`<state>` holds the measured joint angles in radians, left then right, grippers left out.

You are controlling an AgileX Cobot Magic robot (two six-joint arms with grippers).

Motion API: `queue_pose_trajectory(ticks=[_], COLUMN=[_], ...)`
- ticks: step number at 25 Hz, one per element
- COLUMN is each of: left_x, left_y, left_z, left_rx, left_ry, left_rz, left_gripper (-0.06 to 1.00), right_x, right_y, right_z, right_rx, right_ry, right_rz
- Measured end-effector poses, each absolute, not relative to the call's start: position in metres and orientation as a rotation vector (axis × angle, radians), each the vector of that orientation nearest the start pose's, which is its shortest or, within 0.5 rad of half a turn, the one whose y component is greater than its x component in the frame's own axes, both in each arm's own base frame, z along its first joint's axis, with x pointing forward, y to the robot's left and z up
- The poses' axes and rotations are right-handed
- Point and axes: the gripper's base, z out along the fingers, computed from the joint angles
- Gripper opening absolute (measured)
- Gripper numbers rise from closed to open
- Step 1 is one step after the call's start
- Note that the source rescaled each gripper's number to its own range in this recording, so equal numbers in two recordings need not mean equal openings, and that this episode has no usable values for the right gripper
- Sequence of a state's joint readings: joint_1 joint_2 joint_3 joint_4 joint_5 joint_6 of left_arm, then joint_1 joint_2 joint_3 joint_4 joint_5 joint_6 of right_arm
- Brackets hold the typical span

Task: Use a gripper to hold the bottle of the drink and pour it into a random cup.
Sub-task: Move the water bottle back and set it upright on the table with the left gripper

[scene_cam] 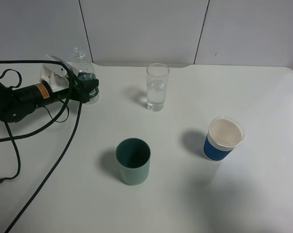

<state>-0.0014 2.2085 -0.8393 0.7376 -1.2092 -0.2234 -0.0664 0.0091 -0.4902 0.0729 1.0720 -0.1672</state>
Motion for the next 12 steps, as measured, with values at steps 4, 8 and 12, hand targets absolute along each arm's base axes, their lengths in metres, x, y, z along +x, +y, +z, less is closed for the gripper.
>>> queue_pose_trajectory(ticks=[4, 8, 12], left_x=[0.3611, 0.3611, 0.3614], left_y=[-0.0577, -0.0577, -0.0576], left_z=[0.0798, 0.0798, 0.082], left_rx=[0.553, 0.548, 0.527], left_ry=[1.654, 1.656, 1.668], left_rz=[-0.543, -0.547, -0.564], left_gripper=[0.03, 0.15, 0.83], right_x=[-0.0026, -0.0026, -0.0026], right_y=[0.006, 0.006, 0.006], right_z=[0.2738, 0.2738, 0.2738], right_rx=[-0.108, -0.108, -0.108], right_ry=[2.07, 2.07, 2.07], right_rz=[-0.056, -0.056, -0.056])
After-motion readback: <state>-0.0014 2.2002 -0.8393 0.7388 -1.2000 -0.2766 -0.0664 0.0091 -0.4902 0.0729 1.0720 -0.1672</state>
